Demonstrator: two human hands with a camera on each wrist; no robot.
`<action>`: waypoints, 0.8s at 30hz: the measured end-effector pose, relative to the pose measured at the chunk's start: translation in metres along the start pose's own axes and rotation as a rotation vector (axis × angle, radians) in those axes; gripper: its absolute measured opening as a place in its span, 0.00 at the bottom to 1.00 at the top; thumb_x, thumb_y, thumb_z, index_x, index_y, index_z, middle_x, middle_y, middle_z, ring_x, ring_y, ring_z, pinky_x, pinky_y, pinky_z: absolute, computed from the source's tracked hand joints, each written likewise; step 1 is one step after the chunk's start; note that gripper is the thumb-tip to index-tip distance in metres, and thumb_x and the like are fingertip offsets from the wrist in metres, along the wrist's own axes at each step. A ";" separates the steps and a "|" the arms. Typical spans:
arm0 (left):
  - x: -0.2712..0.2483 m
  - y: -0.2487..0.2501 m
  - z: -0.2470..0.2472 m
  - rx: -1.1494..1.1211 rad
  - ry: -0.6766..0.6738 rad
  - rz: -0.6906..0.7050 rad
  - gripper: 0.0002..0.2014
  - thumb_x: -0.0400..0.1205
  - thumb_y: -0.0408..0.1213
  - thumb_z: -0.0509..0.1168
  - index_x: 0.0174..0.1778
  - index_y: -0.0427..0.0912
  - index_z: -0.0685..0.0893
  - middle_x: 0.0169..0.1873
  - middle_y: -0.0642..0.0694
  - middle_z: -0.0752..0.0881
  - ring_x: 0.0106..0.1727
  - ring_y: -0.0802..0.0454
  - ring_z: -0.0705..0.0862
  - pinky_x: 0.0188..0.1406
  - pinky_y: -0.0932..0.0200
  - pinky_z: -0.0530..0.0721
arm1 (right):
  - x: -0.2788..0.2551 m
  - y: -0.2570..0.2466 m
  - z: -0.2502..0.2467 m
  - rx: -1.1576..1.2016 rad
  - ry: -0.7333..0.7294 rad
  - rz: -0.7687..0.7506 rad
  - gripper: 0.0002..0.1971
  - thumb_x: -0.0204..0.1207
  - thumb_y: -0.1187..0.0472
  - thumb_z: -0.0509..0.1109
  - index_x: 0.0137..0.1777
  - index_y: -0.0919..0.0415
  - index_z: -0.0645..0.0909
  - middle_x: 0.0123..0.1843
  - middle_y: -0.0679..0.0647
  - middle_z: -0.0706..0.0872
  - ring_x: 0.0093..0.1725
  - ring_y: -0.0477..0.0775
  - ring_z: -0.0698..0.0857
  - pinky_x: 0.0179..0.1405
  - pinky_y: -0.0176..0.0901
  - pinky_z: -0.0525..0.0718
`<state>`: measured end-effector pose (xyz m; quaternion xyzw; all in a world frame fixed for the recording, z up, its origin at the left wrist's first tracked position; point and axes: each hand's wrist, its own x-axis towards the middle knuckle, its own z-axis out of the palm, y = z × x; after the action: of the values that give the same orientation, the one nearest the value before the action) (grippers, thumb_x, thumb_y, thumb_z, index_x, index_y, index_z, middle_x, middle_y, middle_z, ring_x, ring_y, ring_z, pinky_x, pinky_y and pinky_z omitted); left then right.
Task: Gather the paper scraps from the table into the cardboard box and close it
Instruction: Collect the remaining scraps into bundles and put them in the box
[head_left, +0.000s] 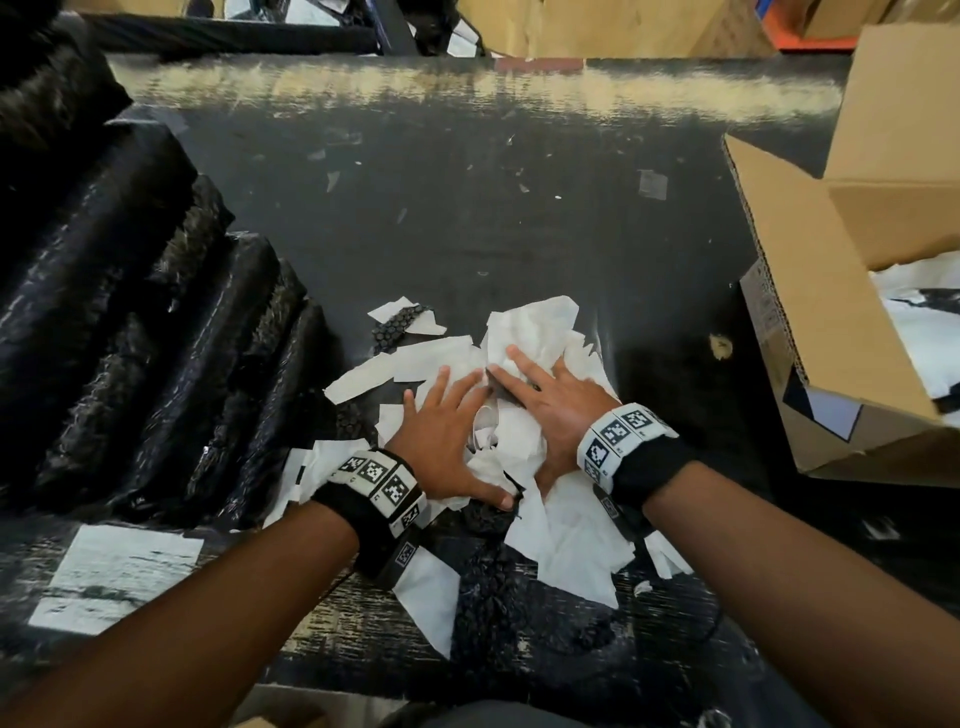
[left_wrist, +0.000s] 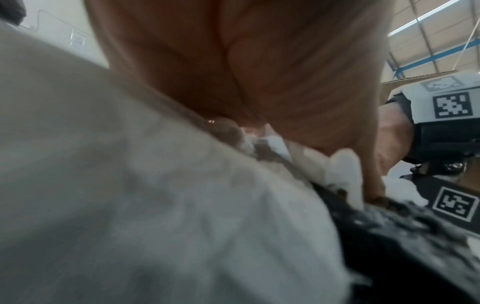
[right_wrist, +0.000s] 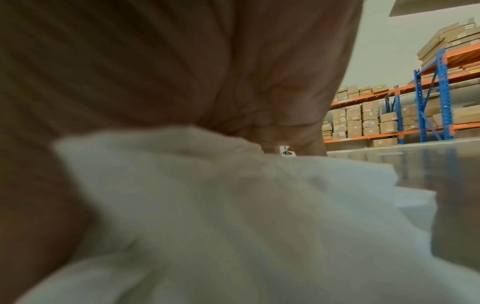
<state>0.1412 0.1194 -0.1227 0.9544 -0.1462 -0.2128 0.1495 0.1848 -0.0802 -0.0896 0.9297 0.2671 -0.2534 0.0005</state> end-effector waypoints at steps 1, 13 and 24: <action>-0.002 0.000 0.000 -0.053 0.043 -0.012 0.72 0.52 0.82 0.73 0.87 0.52 0.48 0.89 0.53 0.51 0.91 0.45 0.40 0.82 0.18 0.48 | 0.000 0.001 0.001 -0.004 0.000 -0.002 0.81 0.40 0.31 0.87 0.85 0.37 0.32 0.89 0.44 0.34 0.85 0.72 0.56 0.69 0.74 0.78; -0.004 -0.010 0.013 -0.212 0.198 0.129 0.41 0.77 0.50 0.77 0.84 0.69 0.64 0.87 0.55 0.65 0.90 0.43 0.55 0.78 0.18 0.62 | -0.003 0.009 0.005 -0.004 0.163 0.022 0.51 0.62 0.28 0.76 0.83 0.35 0.57 0.88 0.39 0.59 0.71 0.58 0.83 0.62 0.59 0.86; 0.007 -0.003 0.023 -0.176 0.337 0.083 0.13 0.71 0.28 0.74 0.49 0.45 0.94 0.73 0.53 0.85 0.80 0.50 0.77 0.70 0.47 0.84 | -0.012 -0.012 -0.002 0.037 0.196 0.075 0.20 0.84 0.49 0.58 0.75 0.41 0.74 0.79 0.46 0.76 0.64 0.61 0.87 0.58 0.57 0.86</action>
<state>0.1375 0.1152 -0.1459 0.9529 -0.1393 -0.0555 0.2637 0.1713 -0.0758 -0.0812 0.9592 0.2264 -0.1661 -0.0330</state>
